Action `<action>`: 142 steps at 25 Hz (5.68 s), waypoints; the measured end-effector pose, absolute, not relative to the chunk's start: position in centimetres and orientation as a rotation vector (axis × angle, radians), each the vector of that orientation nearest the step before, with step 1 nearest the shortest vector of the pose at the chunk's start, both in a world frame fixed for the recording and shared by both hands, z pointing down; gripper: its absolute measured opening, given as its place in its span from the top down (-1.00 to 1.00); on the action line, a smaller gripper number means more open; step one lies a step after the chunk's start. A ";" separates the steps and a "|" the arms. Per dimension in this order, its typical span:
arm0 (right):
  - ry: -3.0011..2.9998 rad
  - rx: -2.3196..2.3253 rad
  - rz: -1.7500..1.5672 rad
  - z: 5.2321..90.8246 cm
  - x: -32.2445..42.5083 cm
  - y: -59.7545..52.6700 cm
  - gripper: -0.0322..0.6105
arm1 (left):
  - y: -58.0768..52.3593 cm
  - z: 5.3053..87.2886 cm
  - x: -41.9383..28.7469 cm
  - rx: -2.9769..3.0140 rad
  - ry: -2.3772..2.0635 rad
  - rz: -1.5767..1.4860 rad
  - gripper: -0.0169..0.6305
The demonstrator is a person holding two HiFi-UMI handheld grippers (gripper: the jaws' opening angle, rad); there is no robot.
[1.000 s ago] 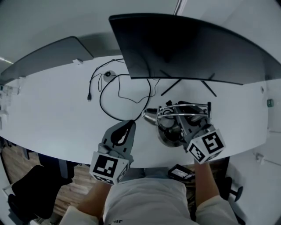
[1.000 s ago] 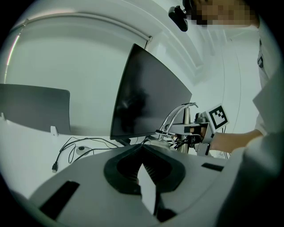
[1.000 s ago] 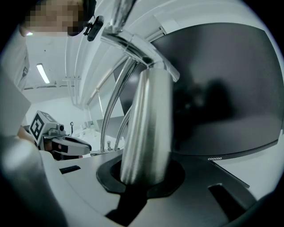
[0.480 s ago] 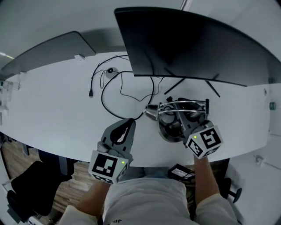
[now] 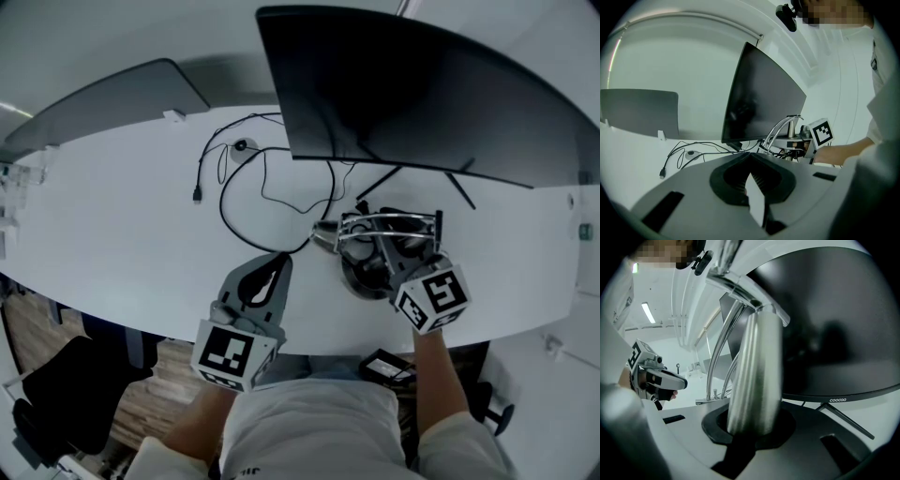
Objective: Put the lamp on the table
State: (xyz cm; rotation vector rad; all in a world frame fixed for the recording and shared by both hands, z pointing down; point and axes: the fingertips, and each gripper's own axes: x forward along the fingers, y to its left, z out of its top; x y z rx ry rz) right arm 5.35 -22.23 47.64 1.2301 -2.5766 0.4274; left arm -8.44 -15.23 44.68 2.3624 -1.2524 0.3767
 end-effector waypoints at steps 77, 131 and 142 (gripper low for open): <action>-2.519 1.341 0.244 49.5 5.1 -15.2 0.24 | -8.5 43.8 -7.1 2.417 -1.253 0.360 0.94; -2.431 1.445 0.289 40.5 12.1 -9.0 0.79 | -10.1 38.0 -2.8 2.563 -1.173 0.320 0.94; -2.432 1.424 0.250 37.8 12.6 -8.8 0.80 | -10.2 36.9 -2.0 2.584 -1.177 0.299 0.94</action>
